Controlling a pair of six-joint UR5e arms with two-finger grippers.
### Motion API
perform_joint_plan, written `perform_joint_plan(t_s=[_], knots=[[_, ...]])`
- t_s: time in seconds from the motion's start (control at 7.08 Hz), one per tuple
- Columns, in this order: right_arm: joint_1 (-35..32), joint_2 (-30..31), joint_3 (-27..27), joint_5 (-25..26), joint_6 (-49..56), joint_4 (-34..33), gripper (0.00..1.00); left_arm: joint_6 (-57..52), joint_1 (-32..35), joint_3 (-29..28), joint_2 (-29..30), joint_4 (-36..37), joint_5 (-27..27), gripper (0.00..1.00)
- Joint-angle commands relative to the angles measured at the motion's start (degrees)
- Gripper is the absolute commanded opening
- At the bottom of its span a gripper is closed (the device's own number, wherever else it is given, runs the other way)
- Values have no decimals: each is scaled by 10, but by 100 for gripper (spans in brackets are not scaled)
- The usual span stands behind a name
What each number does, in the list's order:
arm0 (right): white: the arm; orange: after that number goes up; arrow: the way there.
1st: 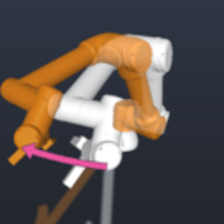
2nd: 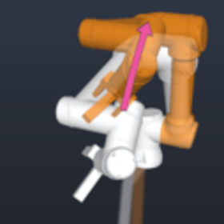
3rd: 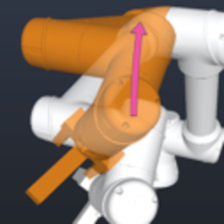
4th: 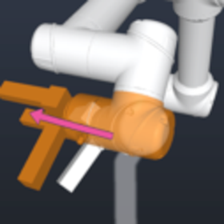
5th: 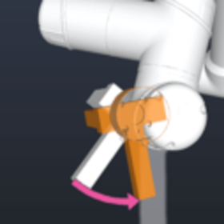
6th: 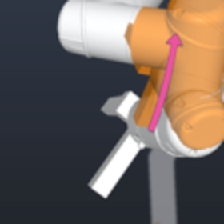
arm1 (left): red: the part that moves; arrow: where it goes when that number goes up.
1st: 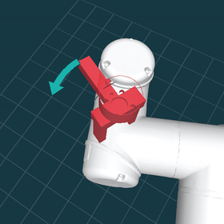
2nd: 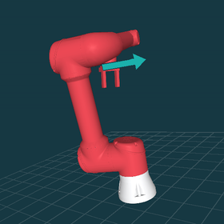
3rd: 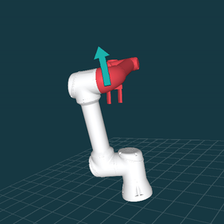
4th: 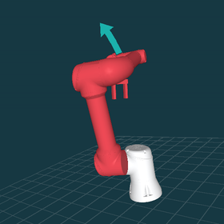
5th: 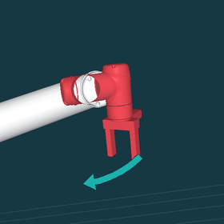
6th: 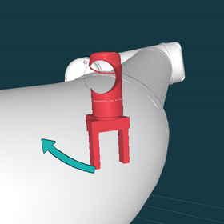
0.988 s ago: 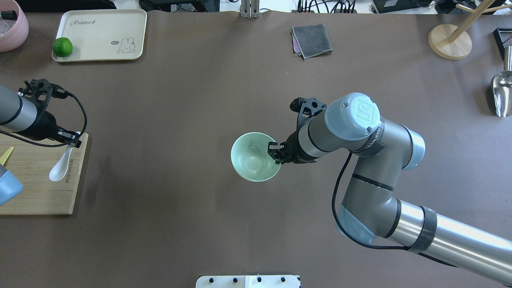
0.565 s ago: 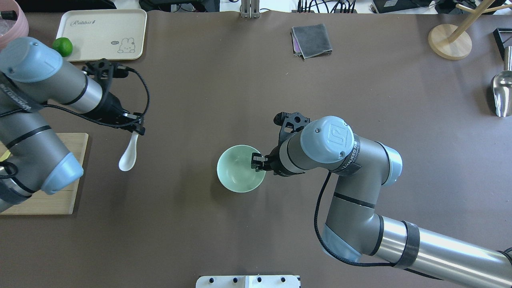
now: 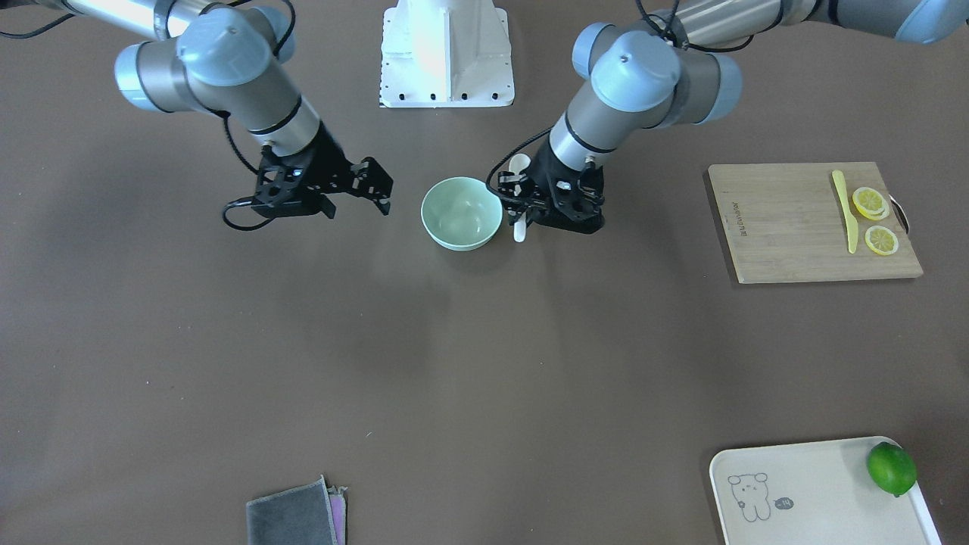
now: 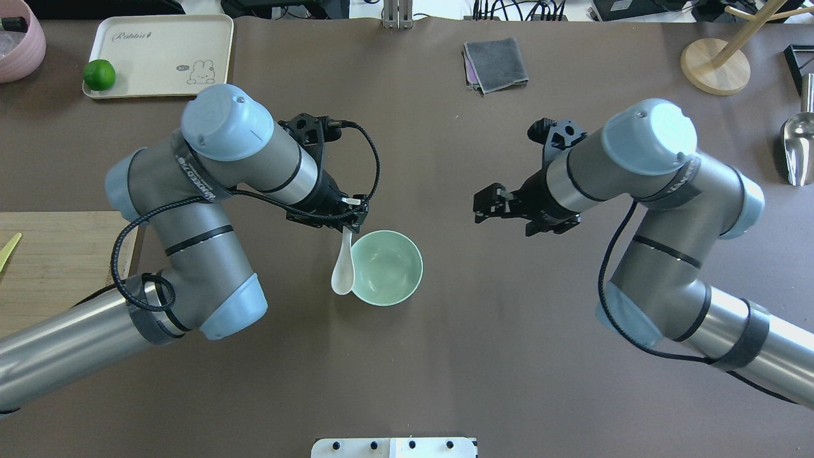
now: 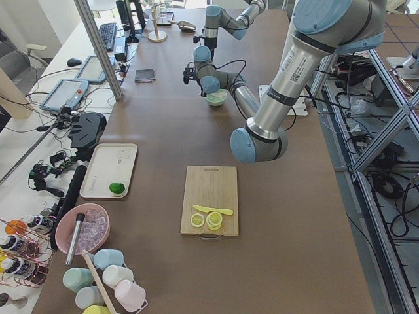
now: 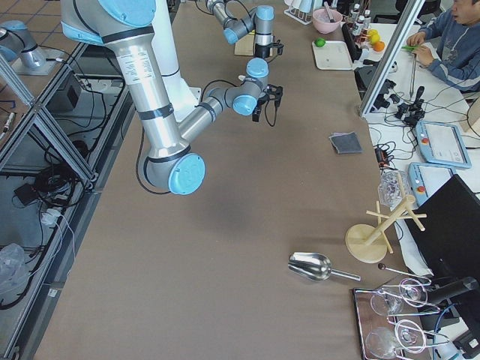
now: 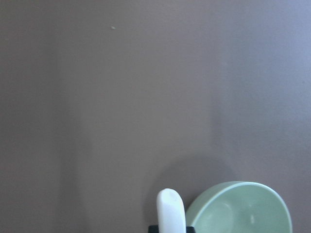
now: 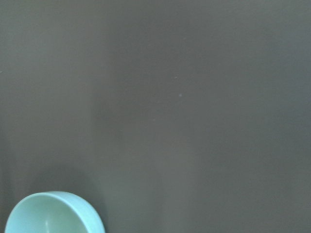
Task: Place spoon in bowl
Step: 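Carry the spoon over the bowl with the left gripper while the right releases it, then lower the spoon into the bowl and open the left gripper while the right arm withdraws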
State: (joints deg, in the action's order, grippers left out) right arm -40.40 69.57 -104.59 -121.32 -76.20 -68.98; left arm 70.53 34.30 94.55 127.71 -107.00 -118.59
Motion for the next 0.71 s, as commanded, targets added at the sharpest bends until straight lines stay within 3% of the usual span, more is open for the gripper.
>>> perform_joint_plan(t_s=[0.0,0.28,0.56], knots=[[-86,62,-4,-74,93,2,100,32,-34,-16,25,-3,62,67],[-124,101,-4,-91,151,2,100,17,-35,-12,25,-2,65,99],[-172,139,-4,-107,209,2,100,1,-8,18,-1,2,62,99]])
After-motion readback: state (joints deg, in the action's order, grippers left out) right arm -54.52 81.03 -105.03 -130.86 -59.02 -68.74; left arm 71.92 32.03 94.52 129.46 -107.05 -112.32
